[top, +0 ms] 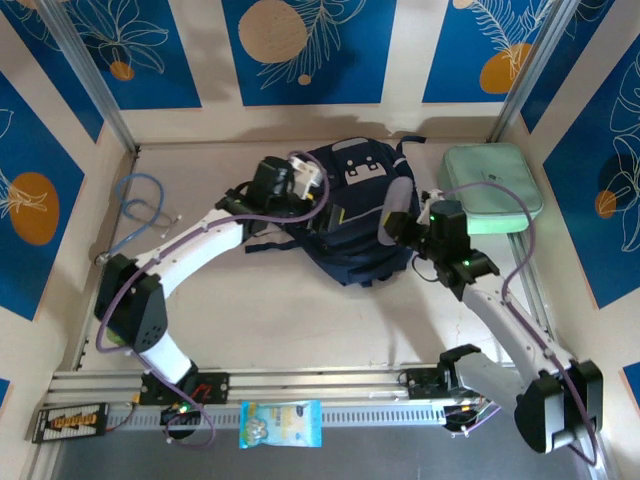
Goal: Pack the student bag
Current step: Open the student bag at the center of the table.
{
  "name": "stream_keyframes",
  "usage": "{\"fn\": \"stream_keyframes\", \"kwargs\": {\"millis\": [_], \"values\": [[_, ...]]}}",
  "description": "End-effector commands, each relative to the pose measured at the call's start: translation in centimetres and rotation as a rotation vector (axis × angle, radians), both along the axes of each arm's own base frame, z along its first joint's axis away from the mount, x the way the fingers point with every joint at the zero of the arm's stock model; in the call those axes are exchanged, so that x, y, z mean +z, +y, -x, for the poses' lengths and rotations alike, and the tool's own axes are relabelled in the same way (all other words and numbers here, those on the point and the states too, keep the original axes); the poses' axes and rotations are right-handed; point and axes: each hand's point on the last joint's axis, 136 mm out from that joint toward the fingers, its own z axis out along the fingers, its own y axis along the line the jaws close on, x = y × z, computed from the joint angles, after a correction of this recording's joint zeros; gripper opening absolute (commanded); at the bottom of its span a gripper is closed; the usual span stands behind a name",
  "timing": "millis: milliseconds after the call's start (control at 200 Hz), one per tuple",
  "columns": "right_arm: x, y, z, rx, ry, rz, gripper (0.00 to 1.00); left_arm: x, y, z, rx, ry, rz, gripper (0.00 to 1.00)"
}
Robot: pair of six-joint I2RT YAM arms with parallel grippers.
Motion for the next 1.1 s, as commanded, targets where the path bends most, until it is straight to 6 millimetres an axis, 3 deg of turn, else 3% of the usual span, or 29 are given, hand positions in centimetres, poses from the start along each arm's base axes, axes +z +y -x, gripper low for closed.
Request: {"fn": "stream_keyframes", "kwargs": {"millis": [0, 225, 540, 820, 970, 1095], "values": [[-1.9, -3.0, 1.4, -0.124, 0.065, 0.019, 0.20, -2.6, -1.2, 0.1, -0.149, -0.107, -0.213, 1.00], [-3.9, -6.1, 3.5, -0.258, 0.140, 0.006, 0.20, -7.1, -4.7, 0.9, -0.349, -0.179, -0.487, 0.97], [-4.0, -7.0, 4.2, -0.301, 0.150, -0.053, 0.20, -10.1, -6.6, -0.4, -0.353, -0.185, -0.650, 0.64], [-3.6, -6.9, 4.0, -0.298, 0.149, -0.064, 0.20, -7.5, -7.3, -0.6, -0.315, -0.170, -0.573, 0.40], [-3.6, -6.8, 4.0, -0.295, 0.148, -0.071, 0.20, -7.2, -6.8, -1.2, -0.287, -0.152, -0.560, 0.30], [-3.5, -6.7, 4.0, -0.293, 0.149, -0.075, 0.20, -5.9, -7.0, -0.3, -0.309, -0.130, -0.512, 0.25]]}}
